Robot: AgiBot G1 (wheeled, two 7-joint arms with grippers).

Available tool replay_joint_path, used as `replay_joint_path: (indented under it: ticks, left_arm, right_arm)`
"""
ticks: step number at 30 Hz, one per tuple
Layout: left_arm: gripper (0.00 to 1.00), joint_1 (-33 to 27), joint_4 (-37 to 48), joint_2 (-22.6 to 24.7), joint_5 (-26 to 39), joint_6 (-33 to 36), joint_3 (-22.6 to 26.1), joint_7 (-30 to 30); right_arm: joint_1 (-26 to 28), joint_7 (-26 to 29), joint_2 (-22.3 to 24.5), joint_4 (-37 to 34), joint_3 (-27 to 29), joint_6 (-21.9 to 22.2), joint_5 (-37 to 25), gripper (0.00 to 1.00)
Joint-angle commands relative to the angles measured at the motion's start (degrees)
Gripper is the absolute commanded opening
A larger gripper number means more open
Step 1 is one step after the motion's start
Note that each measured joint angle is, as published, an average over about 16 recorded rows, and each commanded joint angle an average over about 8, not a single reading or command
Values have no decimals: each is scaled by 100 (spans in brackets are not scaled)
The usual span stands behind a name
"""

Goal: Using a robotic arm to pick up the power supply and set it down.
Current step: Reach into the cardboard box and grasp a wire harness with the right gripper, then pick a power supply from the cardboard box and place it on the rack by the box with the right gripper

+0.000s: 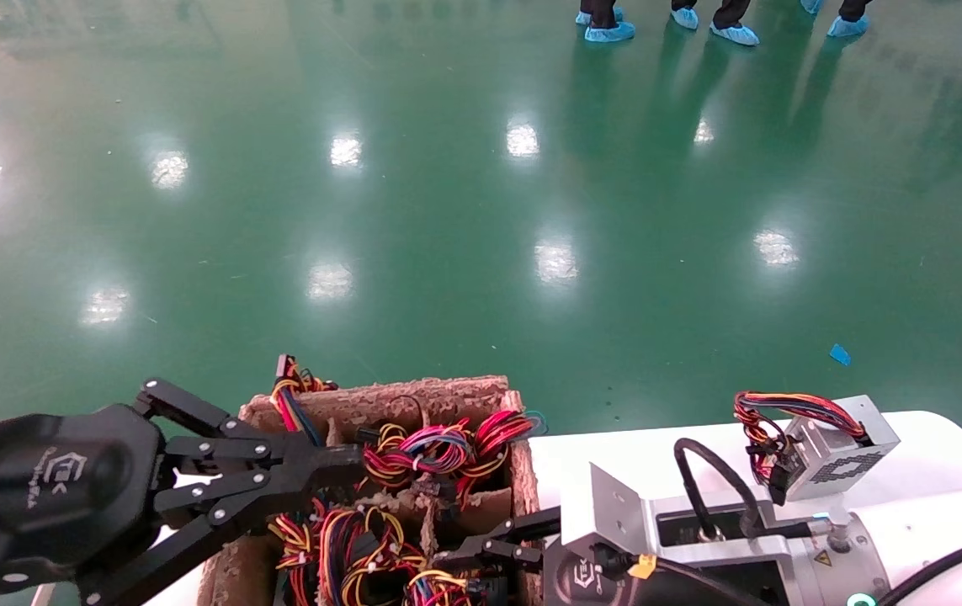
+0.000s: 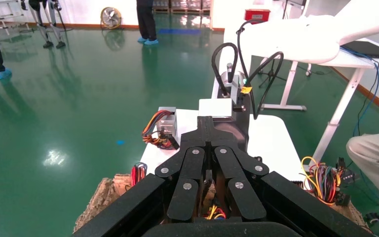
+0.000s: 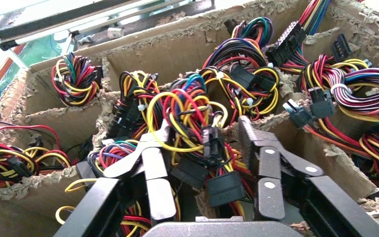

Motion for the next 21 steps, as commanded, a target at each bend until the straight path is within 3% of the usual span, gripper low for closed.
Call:
replay_joint_path:
  ticks: [1,21]
  left_arm:
    - [0,0,0,0,0,0,0,0]
    - [0,-1,0,-1,-1,-1,2,1]
  right_arm:
    - [6,-19,-1,-26,3,-8,2,0]
    - [-160,227,130,-482,381,-317,1055,0]
